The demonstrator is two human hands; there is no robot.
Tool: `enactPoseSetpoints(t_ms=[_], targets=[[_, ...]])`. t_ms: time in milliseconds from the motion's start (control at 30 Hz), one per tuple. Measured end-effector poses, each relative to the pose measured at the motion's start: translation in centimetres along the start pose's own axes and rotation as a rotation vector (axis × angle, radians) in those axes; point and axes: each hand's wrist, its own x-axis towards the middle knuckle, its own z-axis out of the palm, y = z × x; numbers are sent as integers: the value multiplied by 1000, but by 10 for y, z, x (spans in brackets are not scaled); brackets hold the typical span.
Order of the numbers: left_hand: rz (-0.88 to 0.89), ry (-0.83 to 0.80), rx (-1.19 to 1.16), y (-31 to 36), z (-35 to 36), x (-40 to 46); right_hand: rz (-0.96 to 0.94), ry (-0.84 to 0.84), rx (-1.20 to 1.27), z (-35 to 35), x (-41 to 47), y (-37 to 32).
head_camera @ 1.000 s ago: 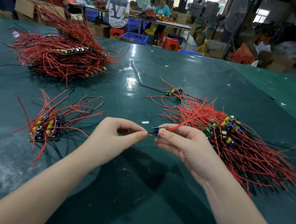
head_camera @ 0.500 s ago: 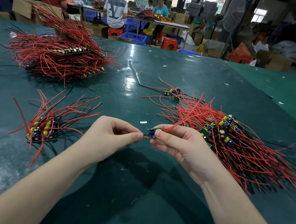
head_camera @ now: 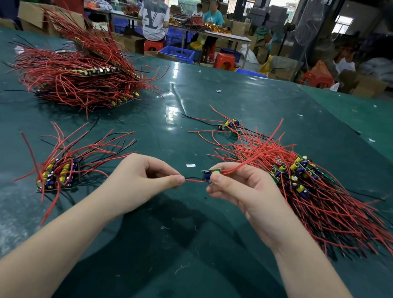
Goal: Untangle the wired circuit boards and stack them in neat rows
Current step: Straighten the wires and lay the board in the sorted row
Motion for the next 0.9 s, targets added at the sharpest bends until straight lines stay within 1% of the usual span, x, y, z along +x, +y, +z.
enactPoseSetpoints(t_ms=[100,167,267,400,467,567,633,767,900], targets=[[-2,27,-20,-1,-3,1,-24,94,63,-7,3,-4],[-7,3,-32,-1,-3,1,-33,138,72,-12,4,-6],[-5,-27,-15,0,1,0,-49,139,81,-13,4,-6],[-22,-19,21,-2,4,-1,-61,120,52,-10,2,-7],[-48,-27,28,-3,3,-1,-58,149,51,-12,3,-8],[-75,-23,23,-4,3,0,-35,254,97,-21,5,-11],[-83,-15,0,-4,3,0,-24,304,81,-24,6,-12],[-90,-5,12,-5,4,0,-39,309,46,-23,7,-9],[-78,-3,-77,-2,4,-1,-49,353,160,-29,9,-14]])
